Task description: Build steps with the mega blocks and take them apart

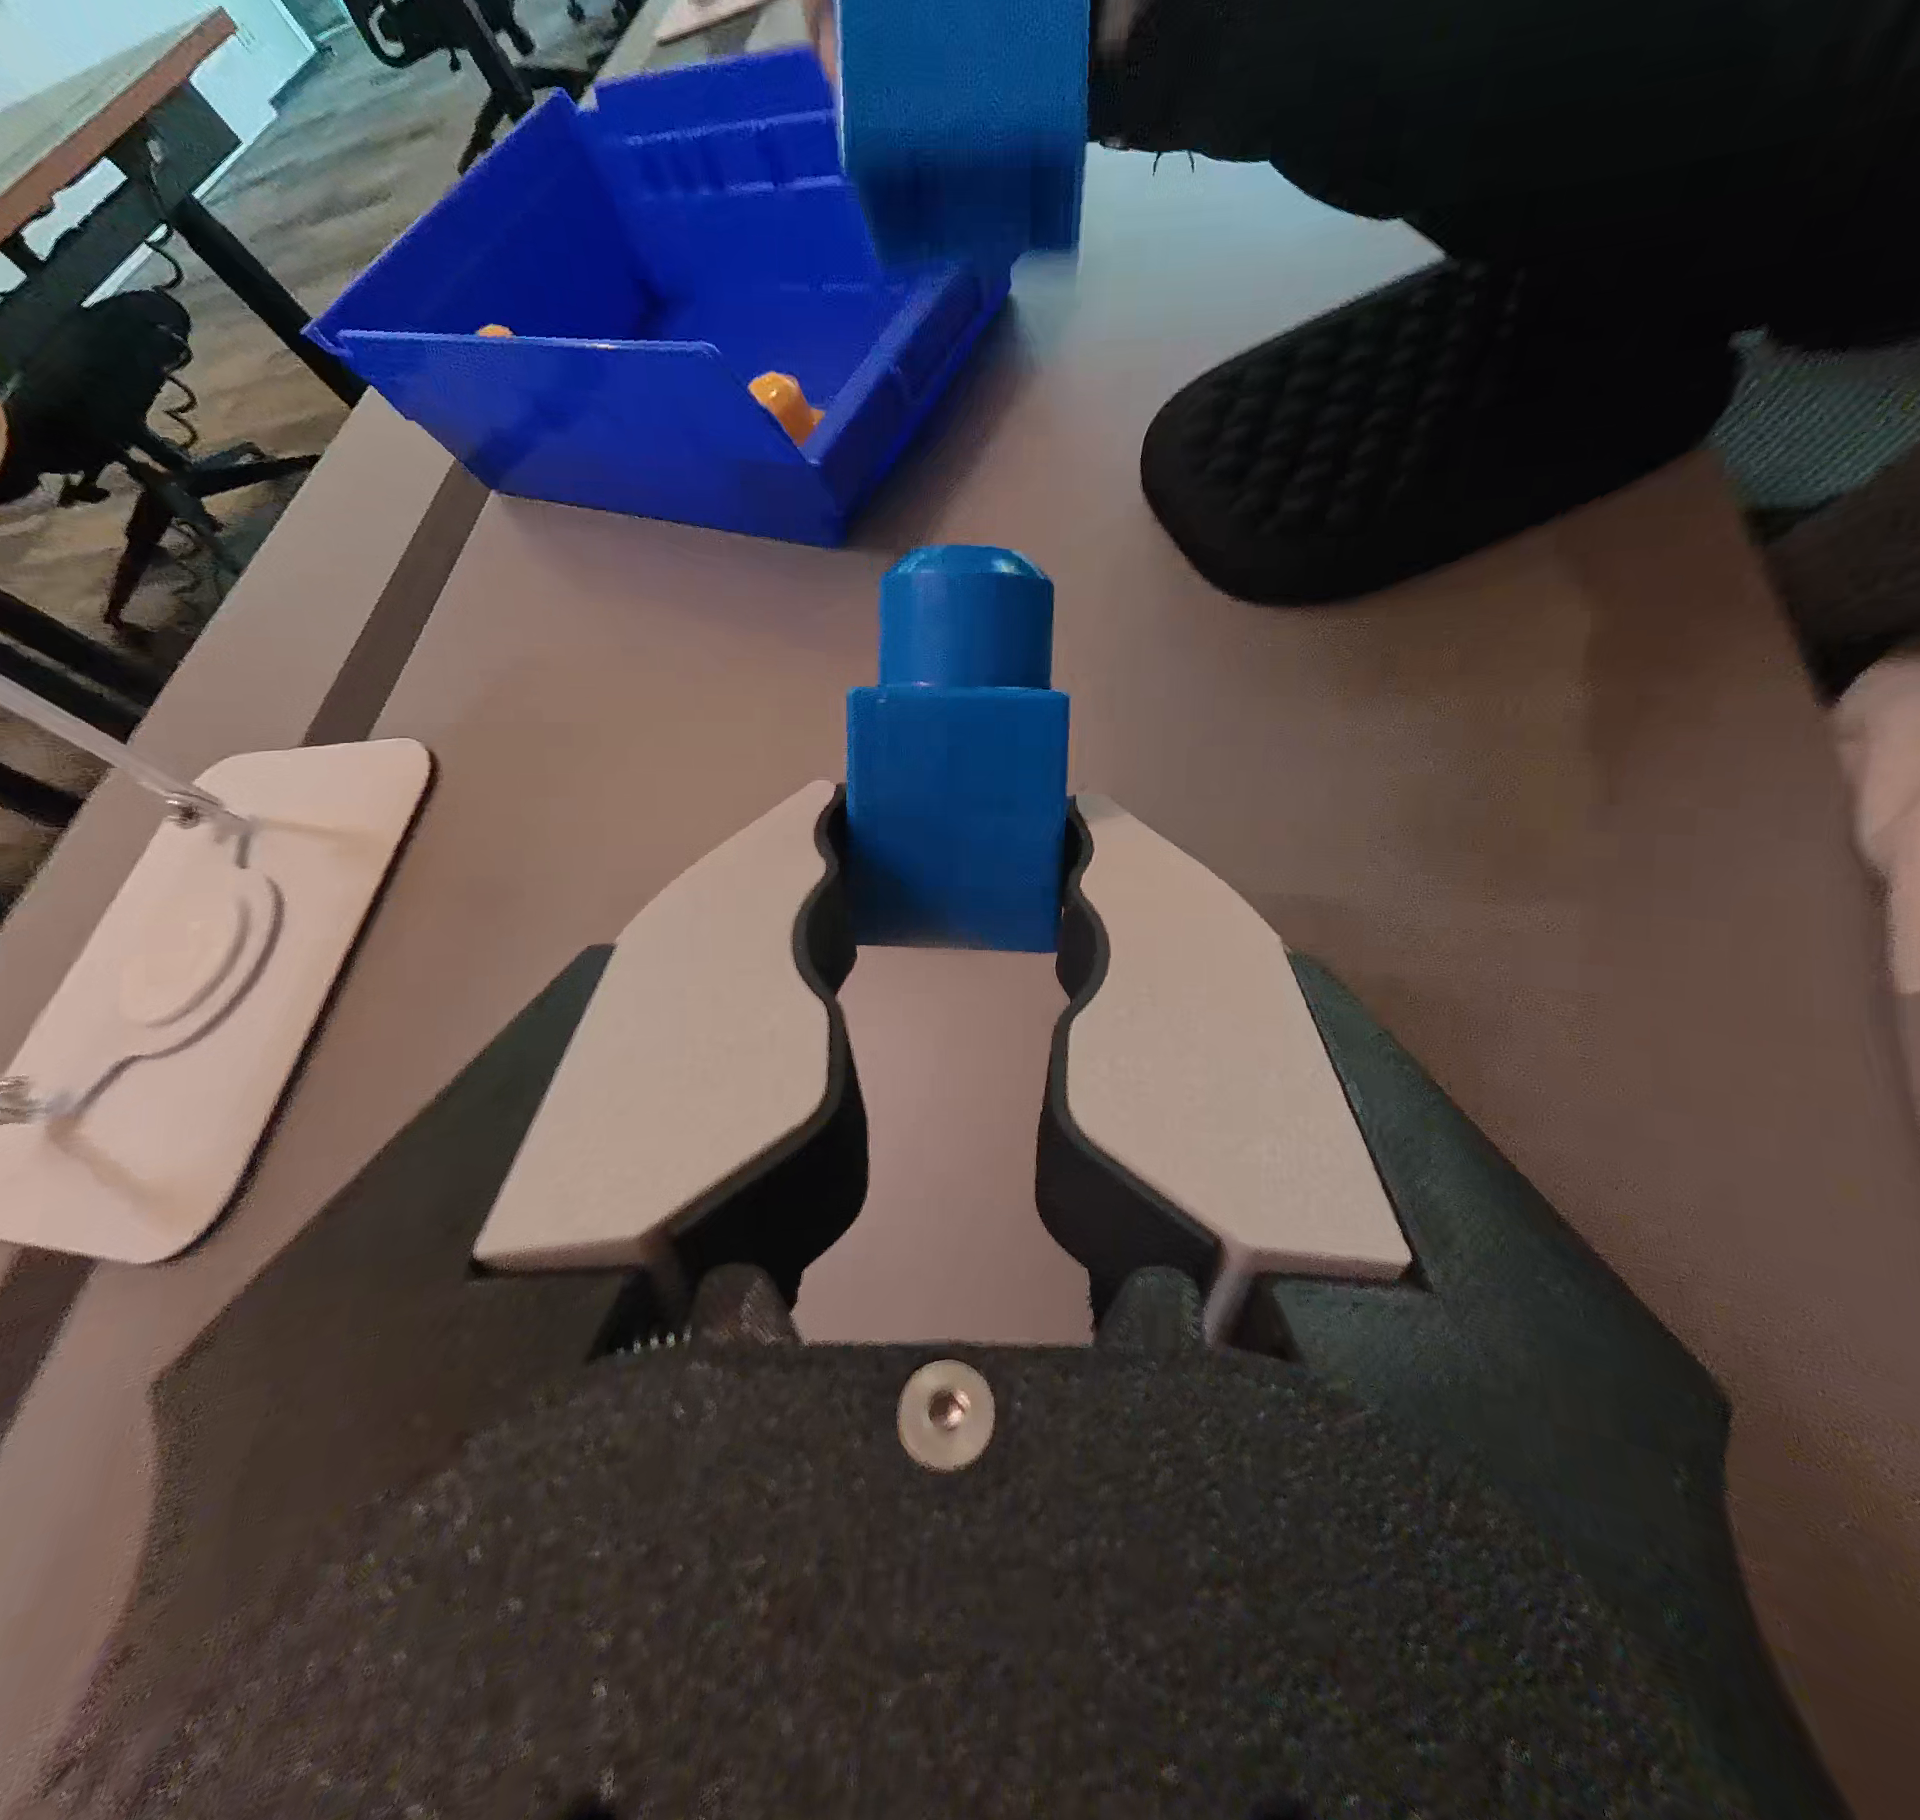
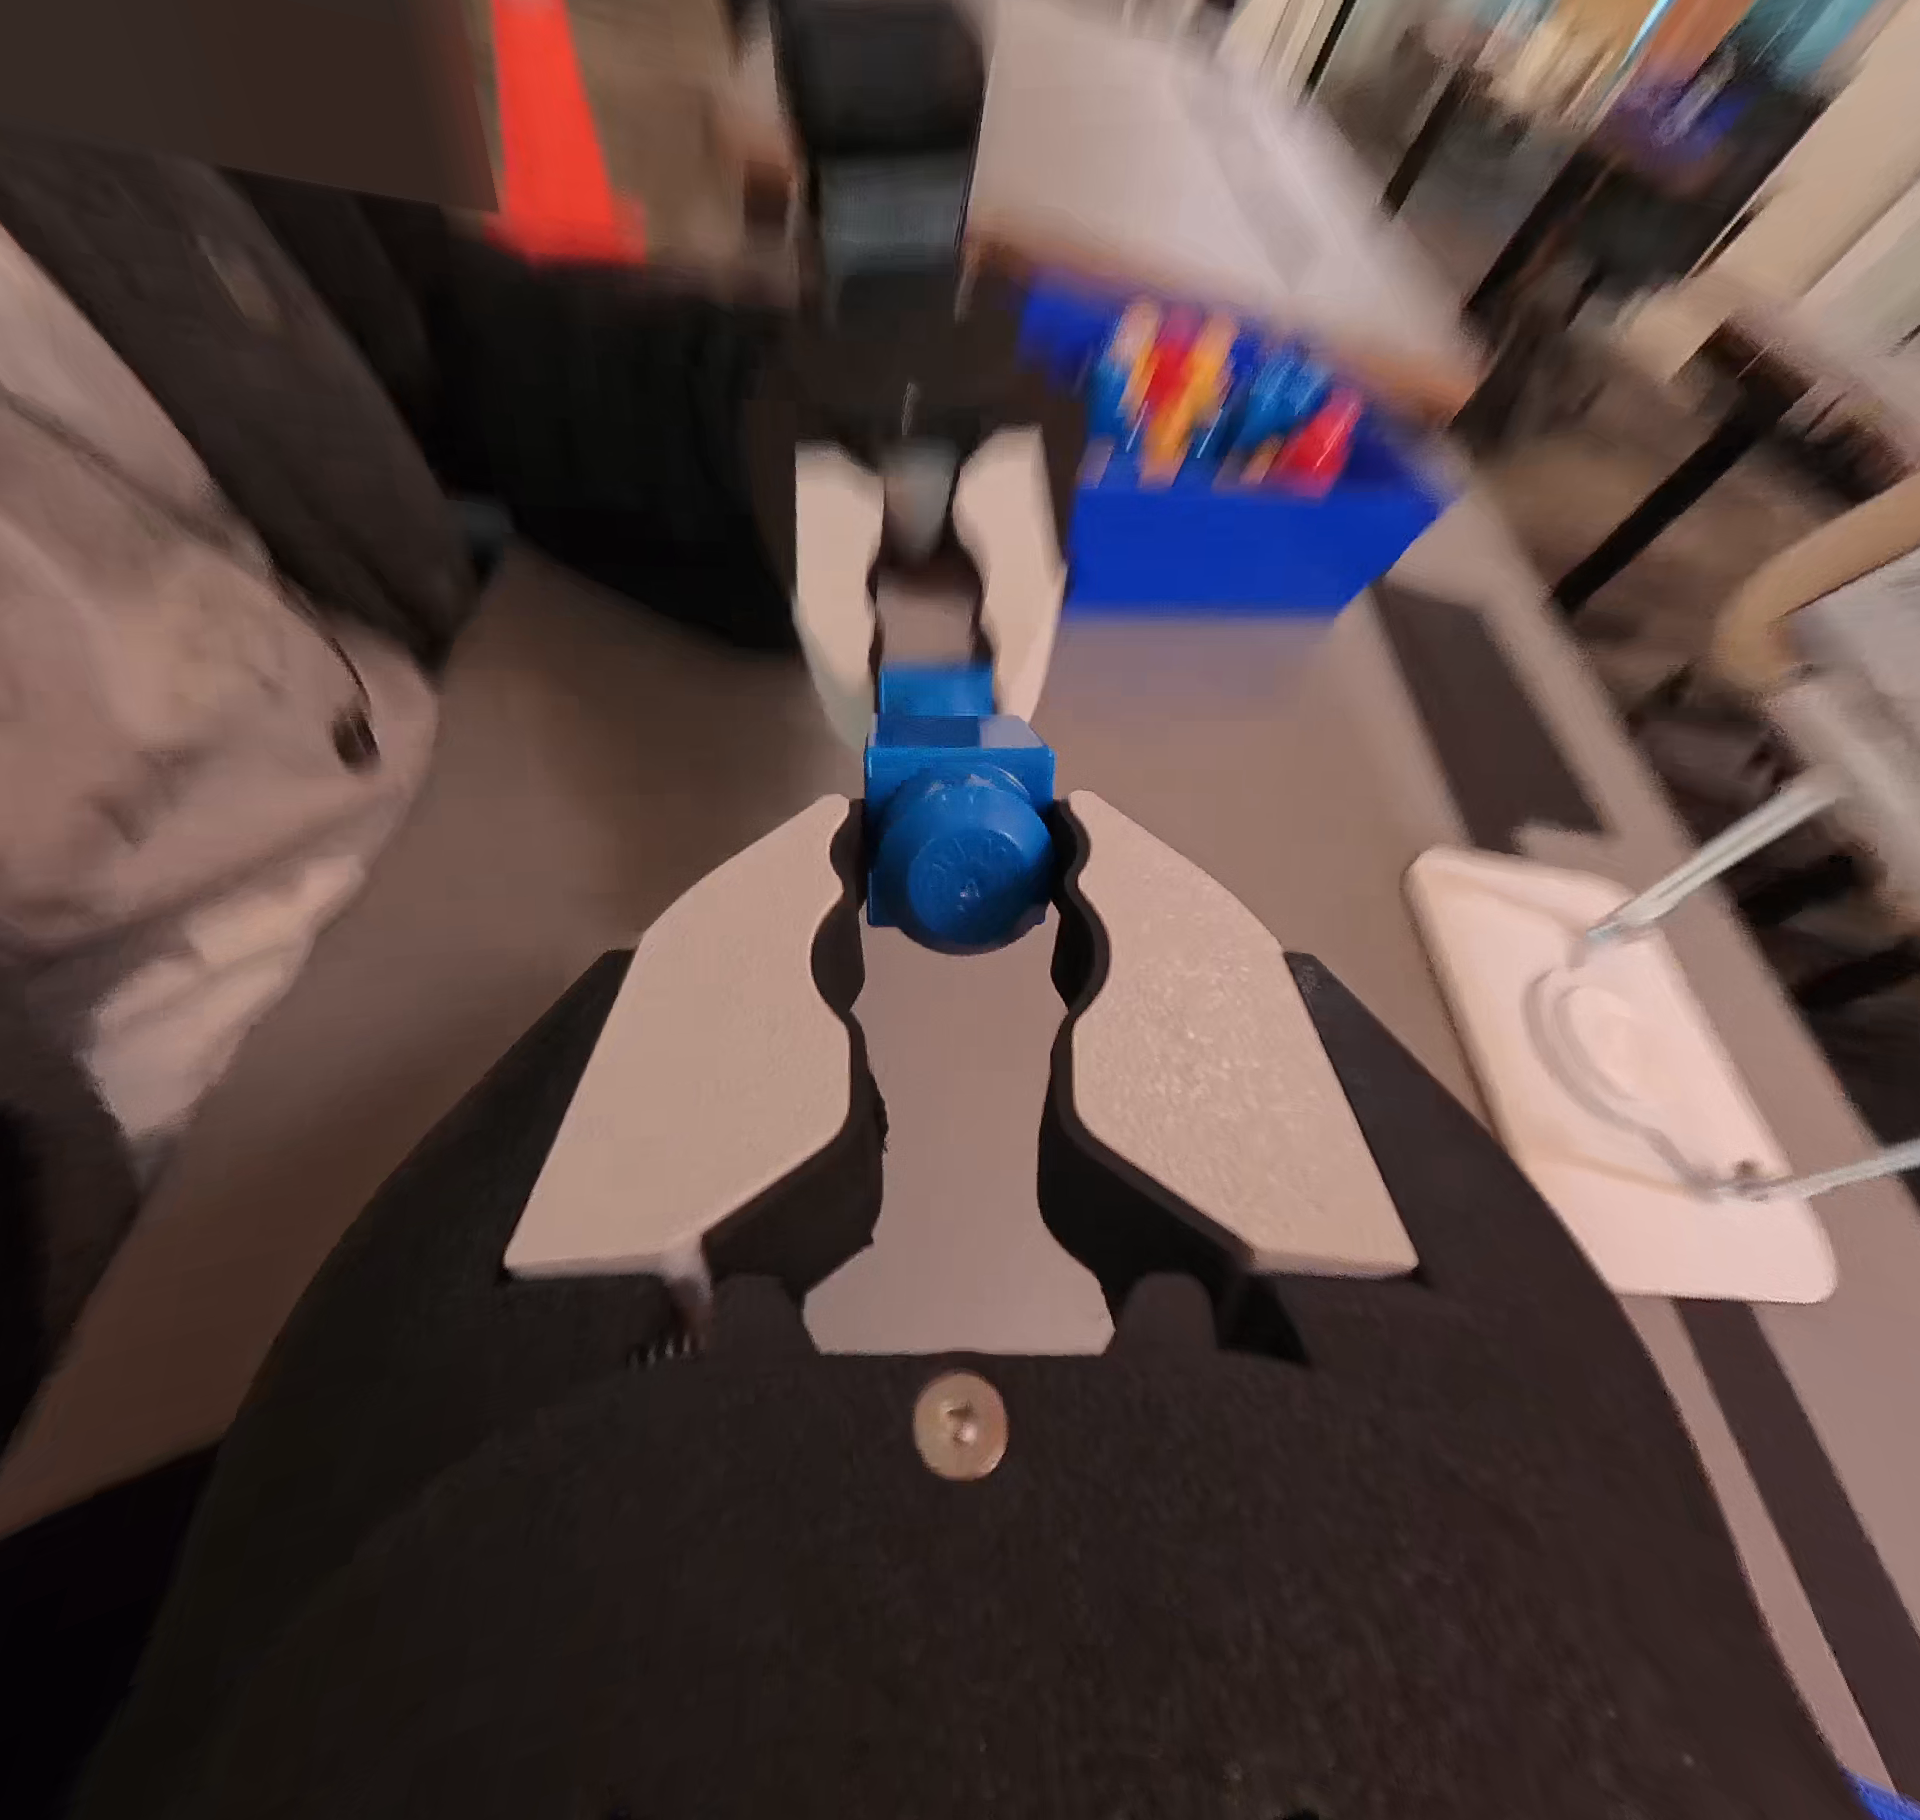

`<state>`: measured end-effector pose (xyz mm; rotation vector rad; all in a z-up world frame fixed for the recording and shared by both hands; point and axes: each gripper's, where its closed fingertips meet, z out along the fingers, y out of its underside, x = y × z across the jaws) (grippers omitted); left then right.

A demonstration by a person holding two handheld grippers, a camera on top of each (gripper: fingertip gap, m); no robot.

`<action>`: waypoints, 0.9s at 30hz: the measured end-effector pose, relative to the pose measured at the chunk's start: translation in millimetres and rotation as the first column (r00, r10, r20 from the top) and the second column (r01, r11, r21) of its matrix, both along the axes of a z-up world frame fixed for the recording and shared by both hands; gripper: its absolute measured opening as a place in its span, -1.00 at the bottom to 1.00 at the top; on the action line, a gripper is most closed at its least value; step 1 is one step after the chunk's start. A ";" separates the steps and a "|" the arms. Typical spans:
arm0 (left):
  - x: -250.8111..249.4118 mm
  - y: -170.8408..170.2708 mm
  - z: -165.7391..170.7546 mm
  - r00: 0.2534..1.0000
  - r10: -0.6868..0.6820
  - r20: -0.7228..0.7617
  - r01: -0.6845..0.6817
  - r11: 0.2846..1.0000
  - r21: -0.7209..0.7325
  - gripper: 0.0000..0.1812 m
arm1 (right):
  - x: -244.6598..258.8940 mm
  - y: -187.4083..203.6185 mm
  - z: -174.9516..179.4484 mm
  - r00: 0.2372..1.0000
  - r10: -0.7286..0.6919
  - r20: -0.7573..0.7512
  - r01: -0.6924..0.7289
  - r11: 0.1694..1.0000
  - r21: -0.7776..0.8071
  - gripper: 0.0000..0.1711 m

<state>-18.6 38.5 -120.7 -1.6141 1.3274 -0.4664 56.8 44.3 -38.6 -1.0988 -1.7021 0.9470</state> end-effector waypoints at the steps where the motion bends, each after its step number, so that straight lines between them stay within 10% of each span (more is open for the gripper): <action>1: -0.3 -3.7 3.0 0.999 -0.016 0.048 0.017 0.999 -0.029 -0.59 | 10.8 5.2 16.4 0.998 -0.025 -0.051 0.025 1.000 0.000 -0.61; 13: -16.1 16.3 42.2 0.956 0.117 0.271 -0.128 0.992 0.021 -0.59 | 131.2 157.9 14.9 0.736 -0.531 0.420 0.490 0.846 0.210 -0.61; 20: -17.9 19.1 42.1 0.949 0.122 0.292 -0.134 0.991 0.022 -0.59 | 169.0 185.6 -78.2 0.496 -0.478 0.725 0.508 0.837 0.204 -0.61; 27: -15.3 17.8 40.3 0.946 0.103 0.308 -0.109 0.994 0.005 -0.59 | 162.3 176.2 -140.7 0.431 -0.371 0.823 0.489 0.862 0.133 -0.61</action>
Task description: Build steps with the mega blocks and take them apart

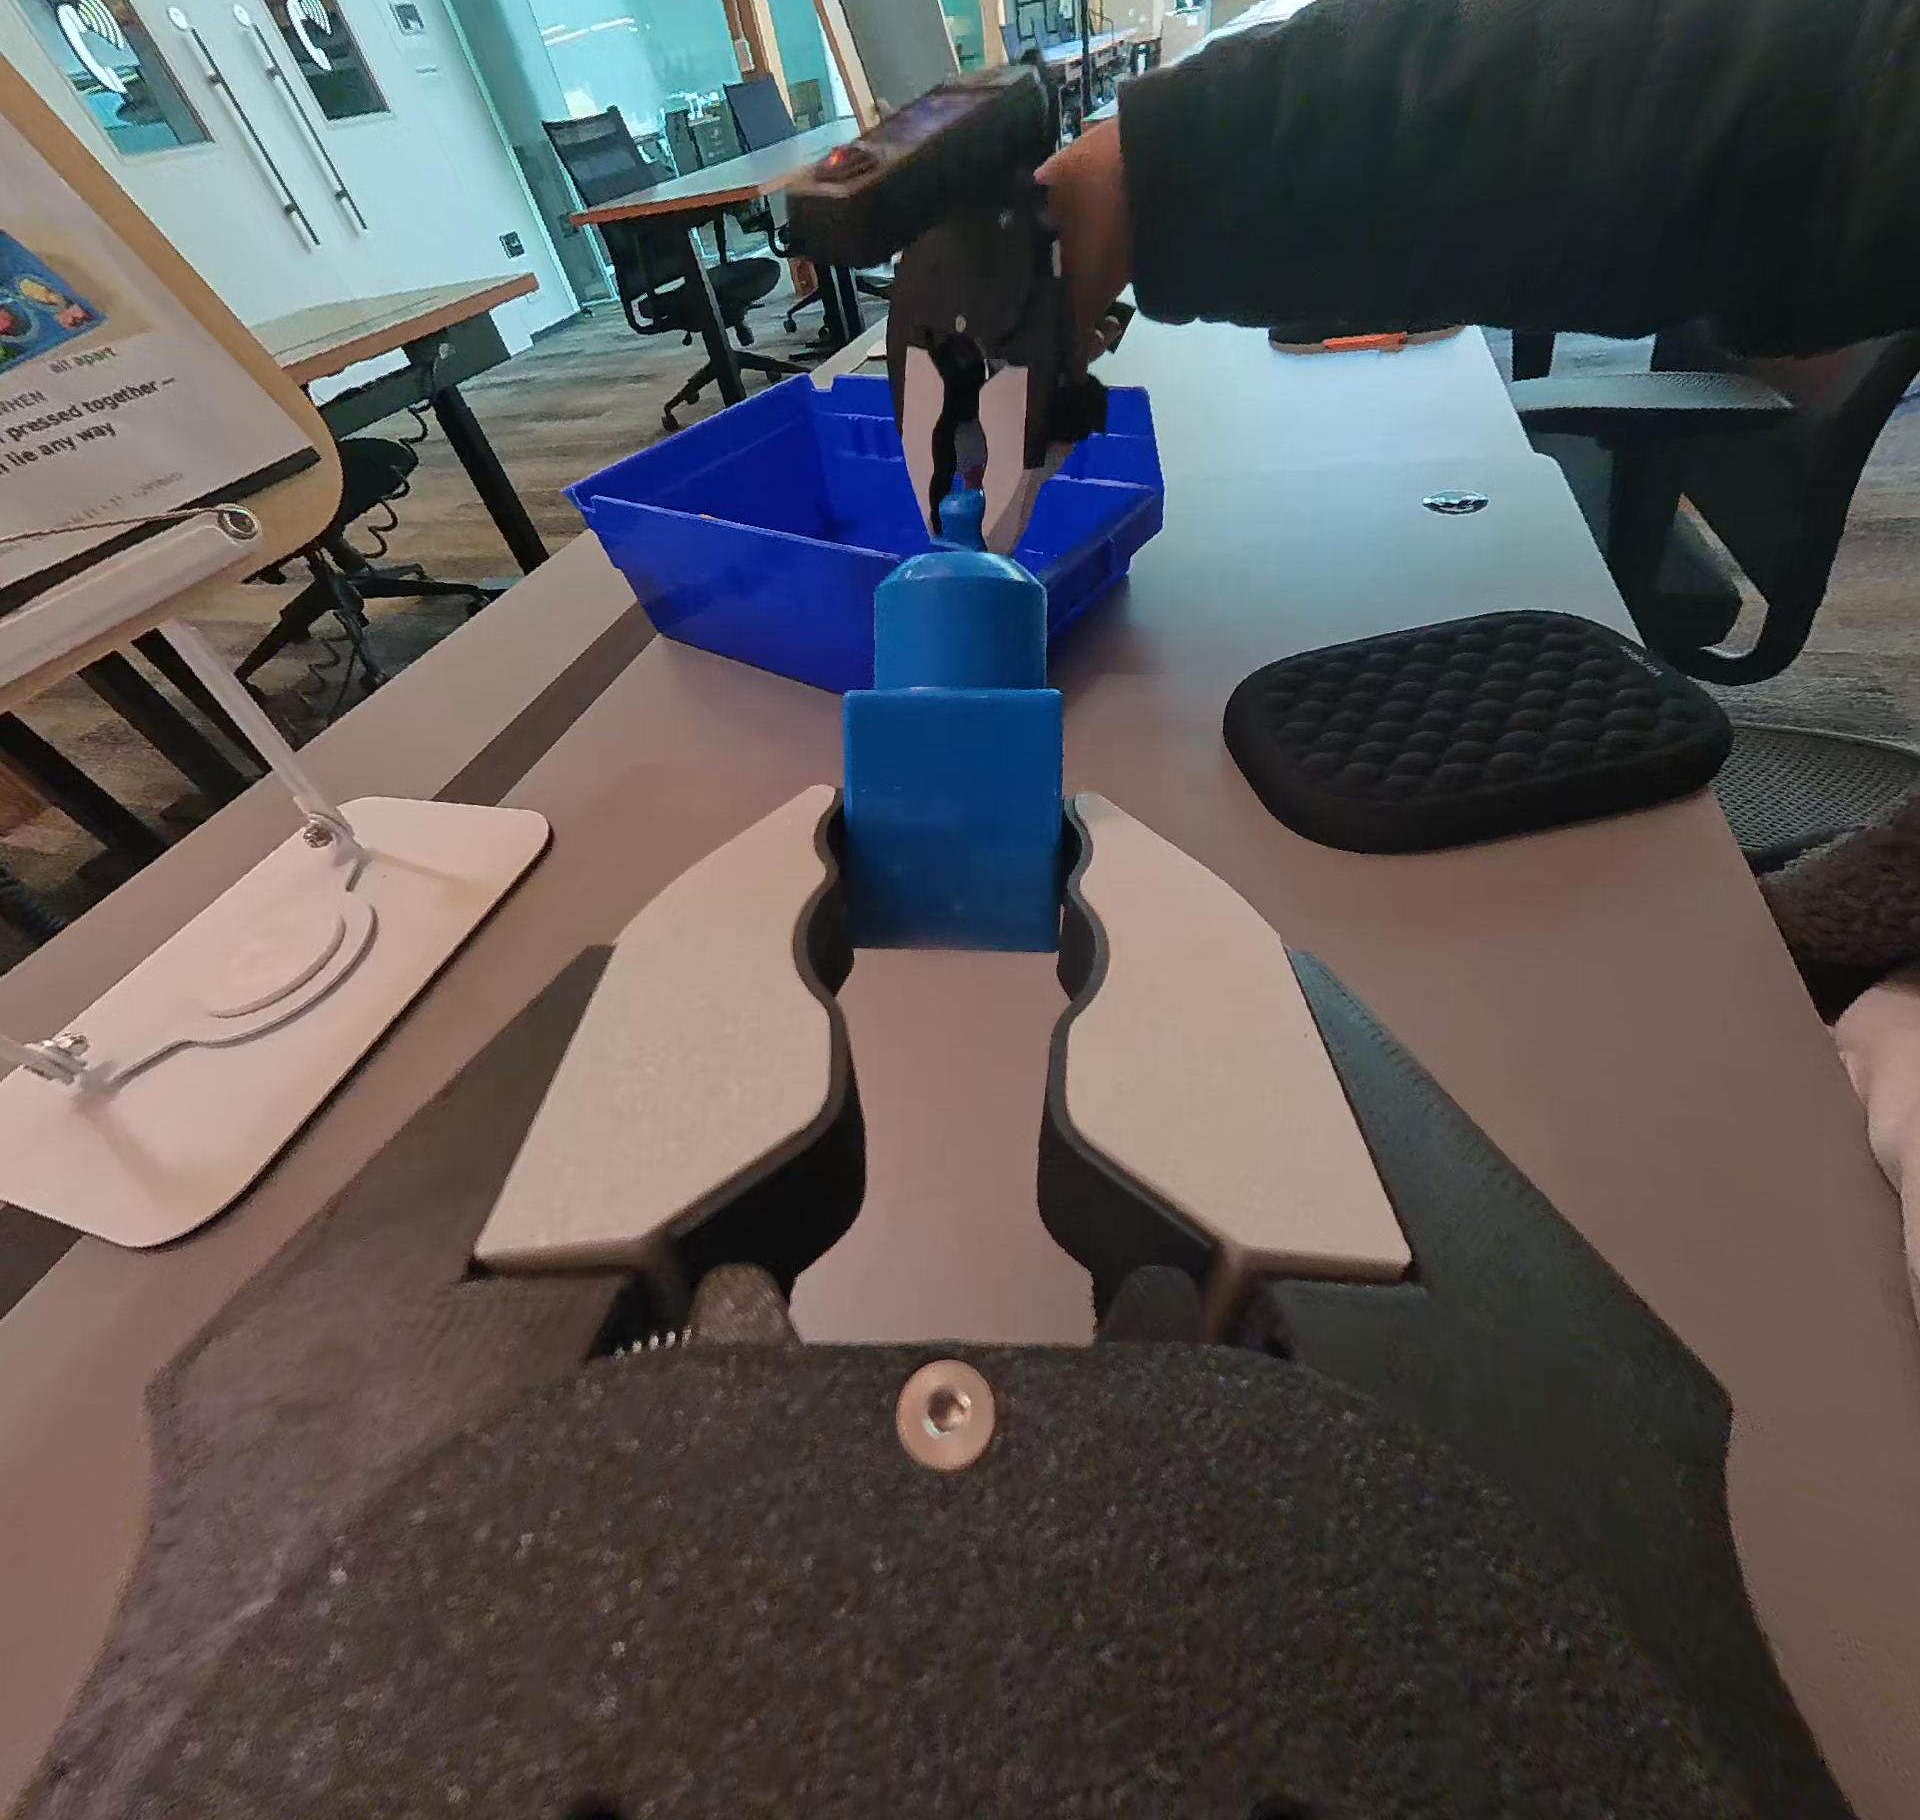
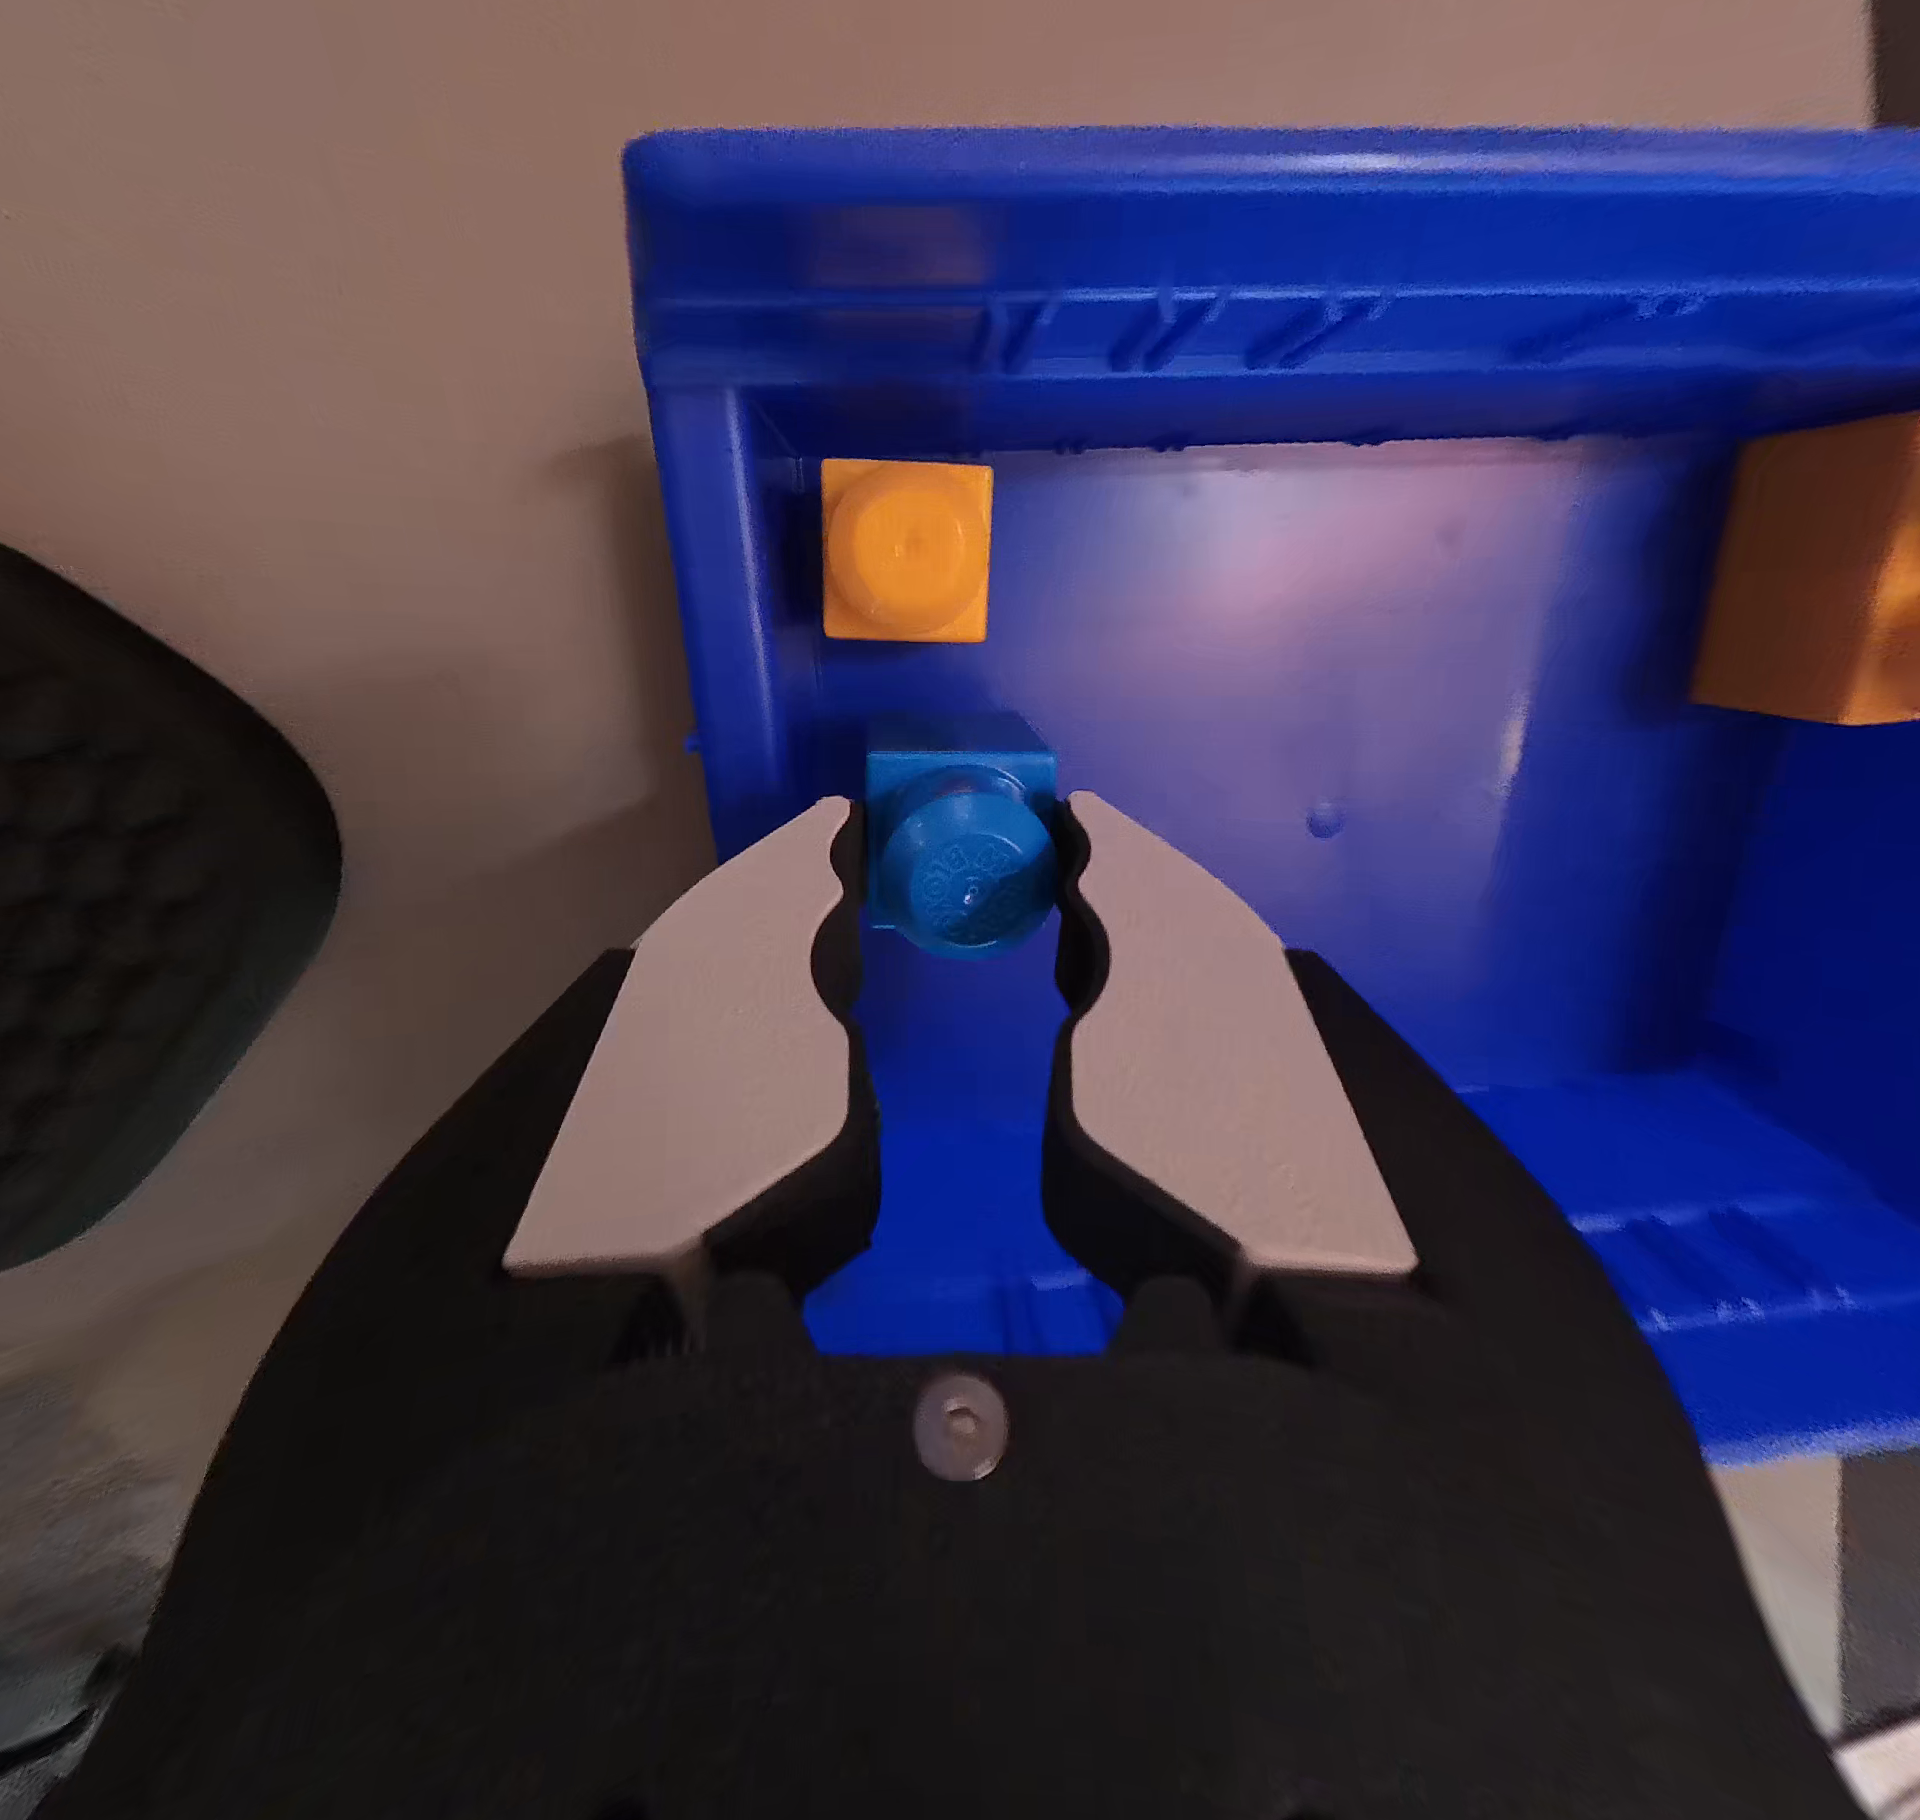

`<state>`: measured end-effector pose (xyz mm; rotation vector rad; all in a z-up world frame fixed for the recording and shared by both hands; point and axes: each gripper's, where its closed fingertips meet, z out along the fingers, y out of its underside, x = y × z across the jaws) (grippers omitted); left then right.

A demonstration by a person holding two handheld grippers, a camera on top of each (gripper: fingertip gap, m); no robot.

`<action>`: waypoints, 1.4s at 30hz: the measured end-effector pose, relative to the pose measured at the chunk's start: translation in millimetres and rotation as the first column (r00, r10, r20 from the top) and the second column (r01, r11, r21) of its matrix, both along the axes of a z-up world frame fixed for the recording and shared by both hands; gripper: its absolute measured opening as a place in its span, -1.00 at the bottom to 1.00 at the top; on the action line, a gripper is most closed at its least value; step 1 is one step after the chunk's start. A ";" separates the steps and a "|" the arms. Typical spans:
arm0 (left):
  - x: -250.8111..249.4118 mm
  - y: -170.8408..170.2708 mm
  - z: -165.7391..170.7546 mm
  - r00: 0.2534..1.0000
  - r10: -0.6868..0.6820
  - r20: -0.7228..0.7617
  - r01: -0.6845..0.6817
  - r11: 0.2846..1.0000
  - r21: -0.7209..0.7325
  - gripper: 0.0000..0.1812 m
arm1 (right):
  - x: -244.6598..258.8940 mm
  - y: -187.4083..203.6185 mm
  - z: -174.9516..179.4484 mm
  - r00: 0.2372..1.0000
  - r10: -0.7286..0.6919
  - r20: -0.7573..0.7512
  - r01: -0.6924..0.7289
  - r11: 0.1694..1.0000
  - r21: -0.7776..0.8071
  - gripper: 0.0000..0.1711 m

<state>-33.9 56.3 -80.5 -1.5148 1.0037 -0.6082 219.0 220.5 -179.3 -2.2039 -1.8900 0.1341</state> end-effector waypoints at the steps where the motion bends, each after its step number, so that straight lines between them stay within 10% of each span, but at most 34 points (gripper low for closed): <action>1: 0.3 -0.1 -0.5 1.000 -0.002 0.001 0.002 1.000 0.000 -0.59 | -0.9 0.0 -4.8 1.000 -0.004 0.005 0.004 1.000 -0.019 -0.61; 16: 0.6 3.3 -8.4 1.000 -0.004 -0.003 0.004 1.000 -0.013 -0.59 | -8.4 -3.1 -24.7 0.998 -0.044 -0.034 0.035 0.975 -0.219 -0.51; 24: -0.9 5.9 -6.1 1.000 0.004 0.030 -0.003 1.000 -0.020 -0.59 | -32.8 -0.1 43.5 0.981 0.004 -0.196 0.001 1.000 0.026 -0.48; 29: 1.7 5.3 -6.6 0.999 -0.007 0.048 0.008 1.000 -0.024 -0.59 | -115.2 -61.1 101.8 0.855 0.250 -0.455 -0.189 0.966 0.175 -0.50; 42: 12.7 -7.0 -5.9 0.990 -0.101 0.101 0.105 0.994 -0.040 -0.59 | -210.1 -160.6 87.5 0.658 0.449 -0.604 -0.461 0.875 0.149 -0.47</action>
